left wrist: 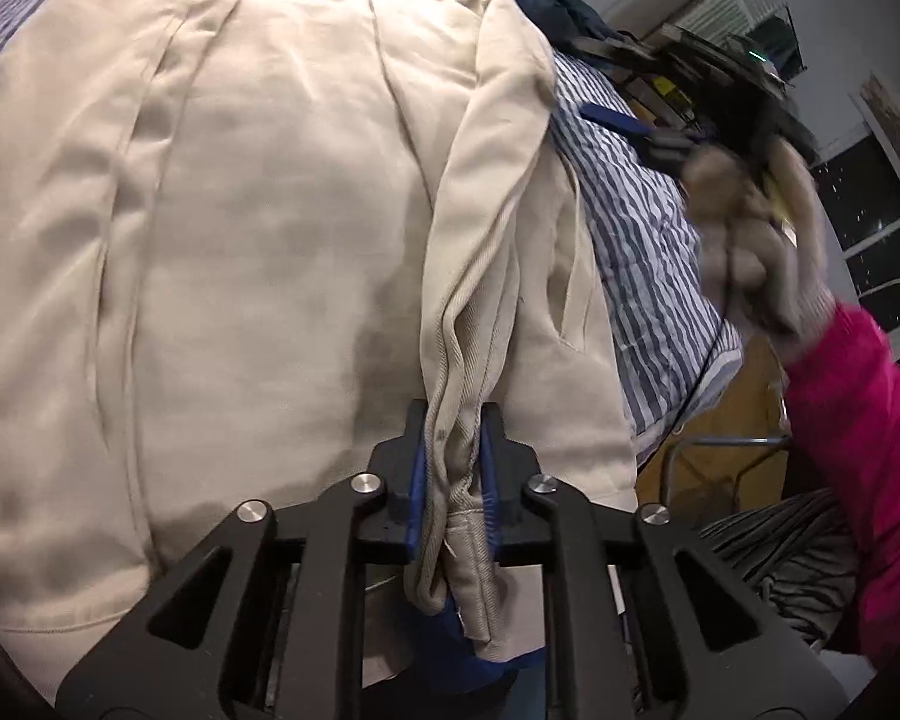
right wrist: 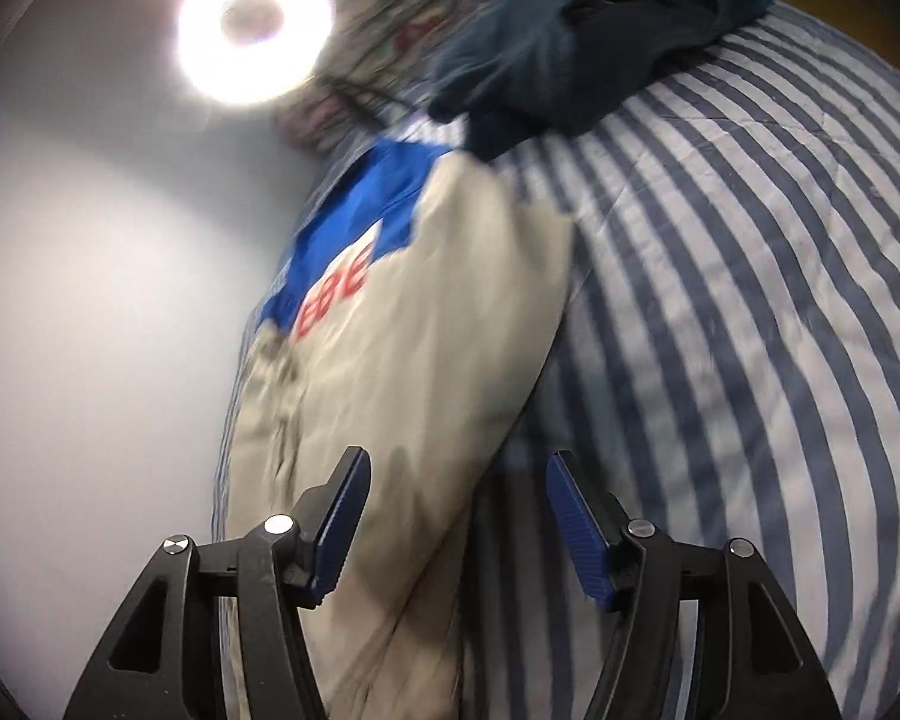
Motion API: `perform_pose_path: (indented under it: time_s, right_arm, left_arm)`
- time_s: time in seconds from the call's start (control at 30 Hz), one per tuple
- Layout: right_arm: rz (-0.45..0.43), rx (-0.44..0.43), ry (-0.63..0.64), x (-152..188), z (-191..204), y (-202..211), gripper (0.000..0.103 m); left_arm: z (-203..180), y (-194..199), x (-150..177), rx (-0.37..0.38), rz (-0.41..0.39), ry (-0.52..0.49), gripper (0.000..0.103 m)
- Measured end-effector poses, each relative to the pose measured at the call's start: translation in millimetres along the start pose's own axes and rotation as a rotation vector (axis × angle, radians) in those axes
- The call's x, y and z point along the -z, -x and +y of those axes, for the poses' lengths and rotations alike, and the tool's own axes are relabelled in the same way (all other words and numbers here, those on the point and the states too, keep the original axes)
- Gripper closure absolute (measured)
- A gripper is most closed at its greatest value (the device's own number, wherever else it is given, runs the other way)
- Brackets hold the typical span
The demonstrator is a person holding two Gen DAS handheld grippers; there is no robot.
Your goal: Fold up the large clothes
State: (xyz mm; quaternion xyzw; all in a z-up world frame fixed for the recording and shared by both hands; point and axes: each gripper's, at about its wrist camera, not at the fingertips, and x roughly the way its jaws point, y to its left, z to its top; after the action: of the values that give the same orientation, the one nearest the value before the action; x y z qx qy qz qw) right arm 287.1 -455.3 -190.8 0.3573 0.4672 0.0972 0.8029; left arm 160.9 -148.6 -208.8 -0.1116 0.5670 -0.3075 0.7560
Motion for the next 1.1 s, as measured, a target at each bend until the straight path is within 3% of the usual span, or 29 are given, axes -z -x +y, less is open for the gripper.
perform_pose_path:
  time_s: [0.1, 0.3, 0.33, 0.47, 0.57, 0.73, 0.9, 1.0, 1.07, 1.1]
  right_arm:
    - [-0.024, -0.003, -0.045, -16, -9, -19, 0.038]
    - [-0.083, -0.1, -0.13, -31, -13, -38, 0.04]
    - [-0.092, -0.113, -0.141, -34, -13, -43, 0.045]
    - [-0.163, -0.116, -0.149, -43, 0, -32, 0.088]
    - [-0.174, -0.066, -0.044, -53, 35, -22, 0.1]
    - [-0.155, 0.046, 0.193, -58, 116, -21, 0.101]
    - [-0.061, 0.13, 0.425, -41, 195, -65, 0.101]
    - [0.044, 0.15, 0.488, -21, 219, -116, 0.099]
    - [0.175, 0.164, 0.495, -5, 225, -156, 0.087]
    - [0.217, 0.181, 0.494, 0, 227, -168, 0.086]
  left_arm:
    - [-2, 0, 0, 0.008, 0.001, -0.006, 0.094]
    - [-3, 1, -3, 0.038, 0.001, 0.001, 0.096]
    - [-3, 2, -2, 0.044, 0.001, 0.0, 0.096]
    - [-9, 6, -2, 0.058, -0.005, -0.007, 0.096]
    - [-13, 10, -1, 0.07, -0.02, -0.017, 0.097]
    - [-16, 22, 3, 0.101, -0.045, -0.006, 0.098]
    - [-4, 28, 11, 0.128, -0.049, 0.046, 0.099]
    - [14, 23, 16, 0.147, -0.03, 0.117, 0.099]
    - [24, 16, 19, 0.157, -0.007, 0.155, 0.099]
    - [26, 14, 20, 0.153, -0.001, 0.161, 0.099]
